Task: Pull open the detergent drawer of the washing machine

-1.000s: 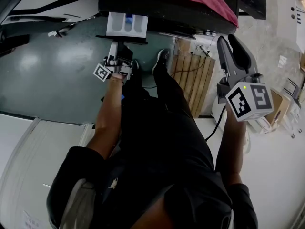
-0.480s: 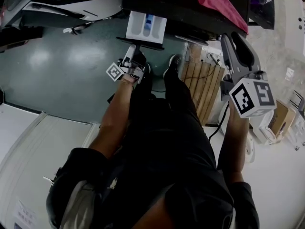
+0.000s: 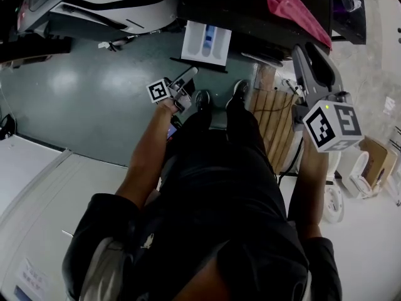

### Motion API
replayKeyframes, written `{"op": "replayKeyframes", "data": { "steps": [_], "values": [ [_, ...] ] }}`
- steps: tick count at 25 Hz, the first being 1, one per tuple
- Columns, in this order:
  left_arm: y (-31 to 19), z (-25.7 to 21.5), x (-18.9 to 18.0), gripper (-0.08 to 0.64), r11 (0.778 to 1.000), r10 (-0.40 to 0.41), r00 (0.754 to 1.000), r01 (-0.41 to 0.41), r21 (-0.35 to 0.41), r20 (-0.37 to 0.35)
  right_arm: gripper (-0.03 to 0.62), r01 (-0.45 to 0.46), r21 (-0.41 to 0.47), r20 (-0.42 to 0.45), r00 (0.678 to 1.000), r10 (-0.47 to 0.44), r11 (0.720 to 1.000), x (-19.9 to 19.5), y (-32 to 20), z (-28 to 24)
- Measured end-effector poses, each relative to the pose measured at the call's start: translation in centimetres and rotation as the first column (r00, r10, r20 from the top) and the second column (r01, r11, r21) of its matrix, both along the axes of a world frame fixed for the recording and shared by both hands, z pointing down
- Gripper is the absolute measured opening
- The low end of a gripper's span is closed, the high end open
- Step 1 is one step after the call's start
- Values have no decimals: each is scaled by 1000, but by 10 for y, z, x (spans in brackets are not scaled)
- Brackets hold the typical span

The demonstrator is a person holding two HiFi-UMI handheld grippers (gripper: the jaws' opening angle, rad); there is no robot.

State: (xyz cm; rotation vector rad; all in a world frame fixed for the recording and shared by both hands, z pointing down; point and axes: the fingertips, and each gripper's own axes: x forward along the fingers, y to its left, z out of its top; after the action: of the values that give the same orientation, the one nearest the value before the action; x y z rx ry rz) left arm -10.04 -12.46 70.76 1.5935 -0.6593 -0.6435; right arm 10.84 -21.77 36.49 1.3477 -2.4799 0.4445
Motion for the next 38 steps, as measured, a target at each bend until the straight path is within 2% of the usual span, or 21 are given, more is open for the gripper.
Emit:
{"op": "replayKeyframes", "data": {
  "steps": [3, 6, 10, 12, 15, 19, 21, 24, 27, 29, 31, 35, 38],
  "values": [
    [9, -2, 1, 439, 995, 102, 993, -101, -9, 57, 120, -11, 14, 8, 1000, 11, 1000, 1, 3, -6],
    [19, -10, -1, 439, 977, 210, 968, -214, 10, 140, 120, -24, 29, 16, 1000, 24, 999, 3, 6, -13],
    [32, -30, -8, 439, 925, 352, 886, -379, 34, 302, 120, -37, 46, 26, 999, 36, 998, 7, 10, -21],
    [35, -40, -17, 439, 905, 375, 859, -420, 62, 350, 120, -40, 54, 29, 999, 39, 998, 9, 13, -25],
    [27, -67, -39, 437, 908, 336, 834, -411, 86, 437, 120, -45, 64, 31, 999, 43, 997, 12, 17, -29],
    [8, -108, -69, 437, 922, 216, 844, -342, 182, 490, 120, -50, 80, 36, 998, 47, 996, 17, 21, -37],
    [1, -132, -82, 437, 922, 153, 839, -311, 230, 523, 118, -54, 88, 40, 998, 51, 995, 19, 24, -41],
    [-6, -168, -100, 437, 912, 58, 812, -279, 300, 581, 118, -62, 103, 40, 998, 58, 993, 23, 30, -47],
    [-10, -209, -114, 436, 891, -35, 771, -264, 370, 636, 118, -67, 122, 41, 997, 63, 990, 26, 34, -56],
    [-13, -234, -121, 436, 865, -106, 726, -269, 423, 680, 118, -71, 138, 44, 997, 66, 988, 28, 37, -62],
    [-16, -258, -126, 436, 838, -176, 661, -288, 463, 730, 118, -72, 156, 48, 997, 65, 985, 28, 39, -69],
    [-18, -302, -131, 434, 806, -303, 508, -316, 501, 806, 118, -66, 201, 51, 997, 56, 977, 24, 45, -84],
    [-19, -333, -136, 422, 784, -393, 390, -331, 525, 833, 118, -48, 239, 59, 998, 35, 970, 18, 49, -96]
  ]
}}
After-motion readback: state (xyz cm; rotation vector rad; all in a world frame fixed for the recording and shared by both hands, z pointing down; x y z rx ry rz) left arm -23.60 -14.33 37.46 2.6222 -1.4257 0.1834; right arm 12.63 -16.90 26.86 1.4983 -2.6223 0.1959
